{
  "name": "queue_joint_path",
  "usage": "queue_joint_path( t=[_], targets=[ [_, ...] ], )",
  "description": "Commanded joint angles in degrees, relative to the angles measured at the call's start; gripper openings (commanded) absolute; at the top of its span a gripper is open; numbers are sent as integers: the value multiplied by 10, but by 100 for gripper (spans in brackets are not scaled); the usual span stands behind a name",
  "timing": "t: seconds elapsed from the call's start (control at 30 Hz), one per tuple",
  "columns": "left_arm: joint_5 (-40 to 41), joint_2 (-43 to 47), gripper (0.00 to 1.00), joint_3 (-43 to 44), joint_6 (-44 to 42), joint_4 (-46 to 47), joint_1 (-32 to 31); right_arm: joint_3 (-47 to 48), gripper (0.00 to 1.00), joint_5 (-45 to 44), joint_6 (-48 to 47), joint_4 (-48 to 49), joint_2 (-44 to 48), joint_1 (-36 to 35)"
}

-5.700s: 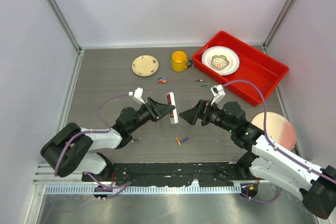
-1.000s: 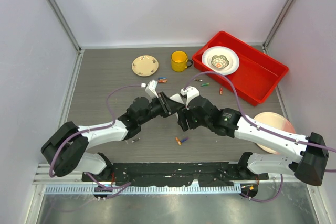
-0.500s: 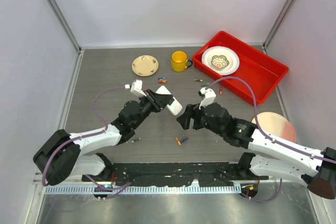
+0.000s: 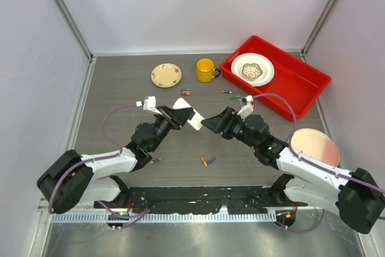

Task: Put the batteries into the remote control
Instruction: Adjust the remote control, then remove the battery cover from the remote control.

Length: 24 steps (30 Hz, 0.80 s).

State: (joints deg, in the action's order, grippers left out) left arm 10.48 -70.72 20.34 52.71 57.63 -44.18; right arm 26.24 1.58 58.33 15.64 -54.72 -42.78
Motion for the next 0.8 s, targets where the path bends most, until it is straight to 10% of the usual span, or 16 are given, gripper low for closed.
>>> queue_joint_path(
  t=[0.0, 0.77],
  targets=[
    [-5, 12, 0, -1, -5, 73, 1, 2, 73, 88, 44, 125, -40, 5],
    [-12, 15, 0, -6, -1, 75, -9, 27, 54, 62, 37, 133, -89, 17]
  ],
)
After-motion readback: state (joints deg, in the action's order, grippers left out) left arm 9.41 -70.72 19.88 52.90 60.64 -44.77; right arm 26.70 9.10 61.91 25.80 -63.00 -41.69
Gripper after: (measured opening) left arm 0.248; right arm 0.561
